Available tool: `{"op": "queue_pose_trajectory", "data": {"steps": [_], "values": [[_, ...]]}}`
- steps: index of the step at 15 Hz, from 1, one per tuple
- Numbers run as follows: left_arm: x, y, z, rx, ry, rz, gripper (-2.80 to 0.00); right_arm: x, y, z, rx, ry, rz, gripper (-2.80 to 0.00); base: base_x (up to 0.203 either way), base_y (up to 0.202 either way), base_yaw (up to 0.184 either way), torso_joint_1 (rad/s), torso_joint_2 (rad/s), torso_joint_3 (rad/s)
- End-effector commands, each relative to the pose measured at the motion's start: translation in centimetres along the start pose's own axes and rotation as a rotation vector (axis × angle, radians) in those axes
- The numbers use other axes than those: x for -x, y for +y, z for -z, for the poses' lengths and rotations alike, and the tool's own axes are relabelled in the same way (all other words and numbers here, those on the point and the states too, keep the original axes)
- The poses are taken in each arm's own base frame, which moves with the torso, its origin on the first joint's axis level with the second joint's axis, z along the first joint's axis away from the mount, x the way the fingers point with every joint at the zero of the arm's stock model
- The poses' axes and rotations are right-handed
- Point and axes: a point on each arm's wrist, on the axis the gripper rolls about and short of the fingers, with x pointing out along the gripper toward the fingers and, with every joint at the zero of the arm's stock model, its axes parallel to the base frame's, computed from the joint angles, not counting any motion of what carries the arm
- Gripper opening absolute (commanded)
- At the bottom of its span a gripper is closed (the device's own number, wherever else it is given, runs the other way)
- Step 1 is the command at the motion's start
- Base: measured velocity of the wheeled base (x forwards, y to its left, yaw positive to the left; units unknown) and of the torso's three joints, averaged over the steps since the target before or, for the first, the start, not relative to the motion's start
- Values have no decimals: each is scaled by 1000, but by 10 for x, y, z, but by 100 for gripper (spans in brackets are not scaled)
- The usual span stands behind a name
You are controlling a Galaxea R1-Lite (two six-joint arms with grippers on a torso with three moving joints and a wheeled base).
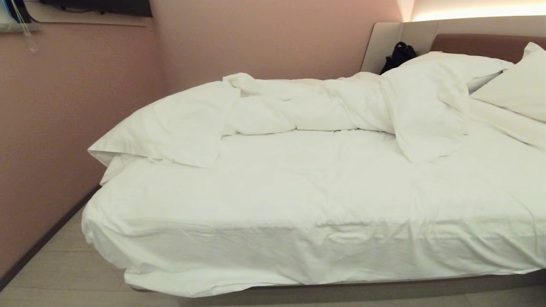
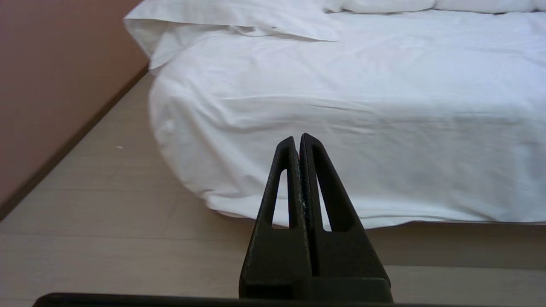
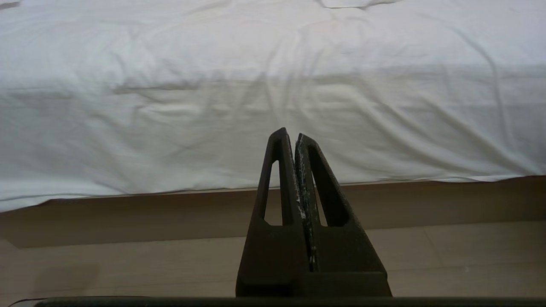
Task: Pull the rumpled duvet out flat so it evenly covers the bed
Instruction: Hold the folded corner of the quilt
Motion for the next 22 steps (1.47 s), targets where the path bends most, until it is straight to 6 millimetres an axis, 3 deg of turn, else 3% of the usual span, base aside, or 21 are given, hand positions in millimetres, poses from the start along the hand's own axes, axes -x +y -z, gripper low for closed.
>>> {"op": "queue_pose_trajectory", "data": {"steps": [1, 4, 22], "values": [[0, 0, 0, 1, -1, -1, -280, 0, 0, 0, -1, -1, 0, -280, 0, -194, 2, 2, 2, 7], [0, 0, 0, 1, -2, 2, -280, 0, 0, 0, -1, -1, 0, -280, 0, -117, -1, 3, 1, 1], [0, 0, 0, 13, -2, -1, -280, 0, 0, 0, -1, -1, 0, -280, 0, 0, 0, 0, 0, 0]]}}
